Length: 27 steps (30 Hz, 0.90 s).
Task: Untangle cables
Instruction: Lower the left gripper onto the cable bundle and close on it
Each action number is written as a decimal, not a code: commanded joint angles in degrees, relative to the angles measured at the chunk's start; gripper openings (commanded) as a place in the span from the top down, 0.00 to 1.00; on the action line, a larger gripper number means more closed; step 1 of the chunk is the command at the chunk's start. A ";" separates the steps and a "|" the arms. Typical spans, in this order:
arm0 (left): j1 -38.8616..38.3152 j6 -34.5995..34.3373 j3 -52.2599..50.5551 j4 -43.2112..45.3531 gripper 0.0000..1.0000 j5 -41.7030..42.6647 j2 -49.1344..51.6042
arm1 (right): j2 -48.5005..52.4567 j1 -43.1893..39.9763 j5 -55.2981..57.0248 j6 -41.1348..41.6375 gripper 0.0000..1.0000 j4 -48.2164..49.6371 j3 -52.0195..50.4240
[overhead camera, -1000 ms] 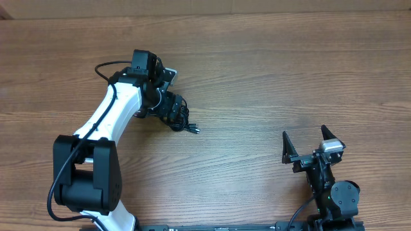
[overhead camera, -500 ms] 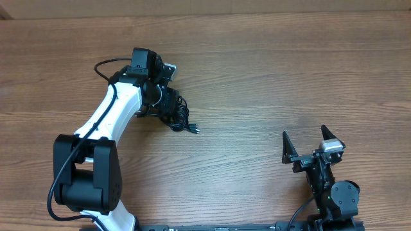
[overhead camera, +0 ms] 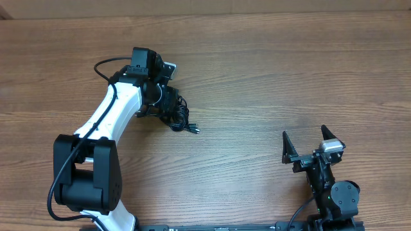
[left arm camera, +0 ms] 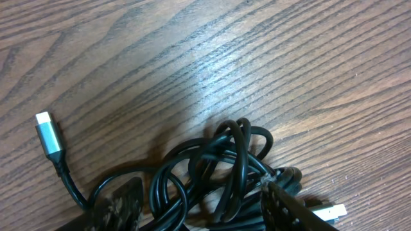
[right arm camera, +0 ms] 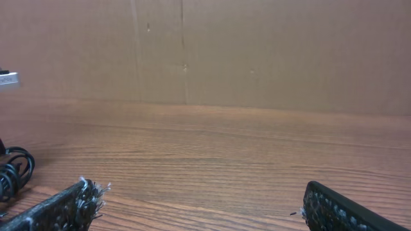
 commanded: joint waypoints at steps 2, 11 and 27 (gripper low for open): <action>-0.11 -1.03 0.42 0.37 0.42 0.37 0.57 | -0.57 -0.22 0.55 0.15 0.00 0.33 -0.55; -0.11 -1.44 -0.09 0.39 0.43 1.60 0.57 | -0.57 -0.22 0.55 0.15 0.00 0.31 -0.55; -0.11 -1.40 -3.74 2.99 0.44 1.60 0.57 | -0.57 -0.22 0.55 0.15 0.00 0.33 -0.55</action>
